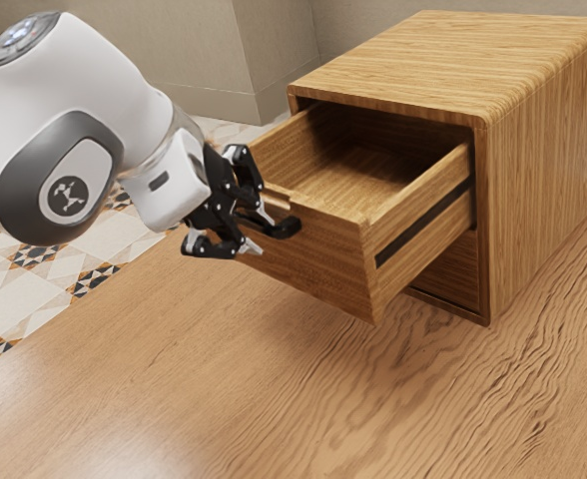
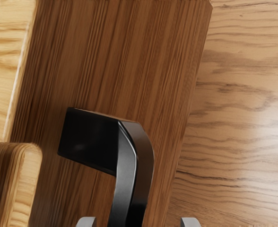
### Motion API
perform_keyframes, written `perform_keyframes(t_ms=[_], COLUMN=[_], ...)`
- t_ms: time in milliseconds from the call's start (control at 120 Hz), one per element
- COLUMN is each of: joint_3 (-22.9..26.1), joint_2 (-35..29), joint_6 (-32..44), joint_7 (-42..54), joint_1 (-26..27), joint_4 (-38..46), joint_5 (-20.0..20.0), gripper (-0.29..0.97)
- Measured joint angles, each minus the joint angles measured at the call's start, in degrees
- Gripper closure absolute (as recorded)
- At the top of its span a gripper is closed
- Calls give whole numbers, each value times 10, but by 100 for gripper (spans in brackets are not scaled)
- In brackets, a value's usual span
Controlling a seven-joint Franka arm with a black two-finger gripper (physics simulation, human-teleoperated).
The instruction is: Pull the drawer handle with one arm to open the drawer
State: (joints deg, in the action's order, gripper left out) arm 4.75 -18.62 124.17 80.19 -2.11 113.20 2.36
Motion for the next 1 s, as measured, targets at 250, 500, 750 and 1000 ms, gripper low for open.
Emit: perform_keyframes(t_ms=[250,500,750,1000], joint_3=[0,-3,-3,-3], joint_2=[-42,-73,-91,-92], joint_6=[1,0,1,3], joint_7=[-4,-10,-13,-16], joint_1=[0,0,-1,-4], joint_4=[38,67,82,81], joint_5=[-4,-13,-15,-16], gripper=[54,53,52,48])
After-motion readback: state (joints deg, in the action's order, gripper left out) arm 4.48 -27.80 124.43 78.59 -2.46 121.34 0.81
